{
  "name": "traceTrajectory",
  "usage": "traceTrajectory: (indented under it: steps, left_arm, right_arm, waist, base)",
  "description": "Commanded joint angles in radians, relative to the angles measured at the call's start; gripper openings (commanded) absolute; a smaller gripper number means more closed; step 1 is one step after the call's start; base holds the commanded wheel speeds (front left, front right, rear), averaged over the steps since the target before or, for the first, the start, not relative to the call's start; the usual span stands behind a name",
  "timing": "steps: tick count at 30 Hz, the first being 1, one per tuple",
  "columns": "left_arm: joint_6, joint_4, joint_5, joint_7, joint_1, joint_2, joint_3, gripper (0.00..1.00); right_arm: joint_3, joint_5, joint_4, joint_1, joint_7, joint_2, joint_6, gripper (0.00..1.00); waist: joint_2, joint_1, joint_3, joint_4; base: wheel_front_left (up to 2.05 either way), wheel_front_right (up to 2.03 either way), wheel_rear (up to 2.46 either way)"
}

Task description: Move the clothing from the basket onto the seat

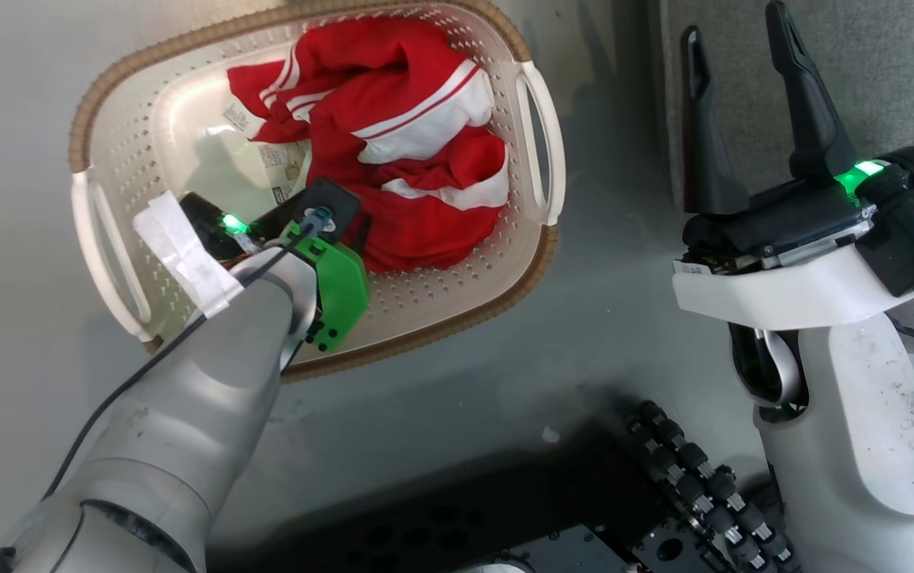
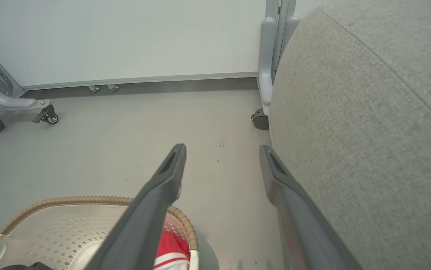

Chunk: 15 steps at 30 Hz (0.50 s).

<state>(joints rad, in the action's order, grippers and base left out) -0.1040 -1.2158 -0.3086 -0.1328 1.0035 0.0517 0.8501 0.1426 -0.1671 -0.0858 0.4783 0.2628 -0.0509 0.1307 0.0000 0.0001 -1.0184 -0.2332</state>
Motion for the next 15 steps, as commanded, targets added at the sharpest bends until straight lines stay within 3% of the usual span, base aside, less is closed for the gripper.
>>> traceTrajectory:
  steps: [1, 15]
  left_arm:
    - [0.005, -0.012, -0.007, 0.004, 0.026, 0.013, -0.001, 1.00]
    - [0.047, -0.066, -0.020, 0.079, 0.067, 0.040, 0.007, 1.00]
  right_arm:
    - [0.004, -0.007, -0.008, 0.016, 0.003, 0.000, 0.000, 1.00]
    - [0.027, -0.023, -0.035, -0.002, 0.003, 0.000, 0.000, 1.00]
  waist:
    - [0.0000, -0.0001, -0.043, -0.025]
    - [0.0000, -0.0001, -0.091, -0.050]
  base:
    - [0.00, 0.00, 0.00]
    - [0.00, 0.00, 0.00]
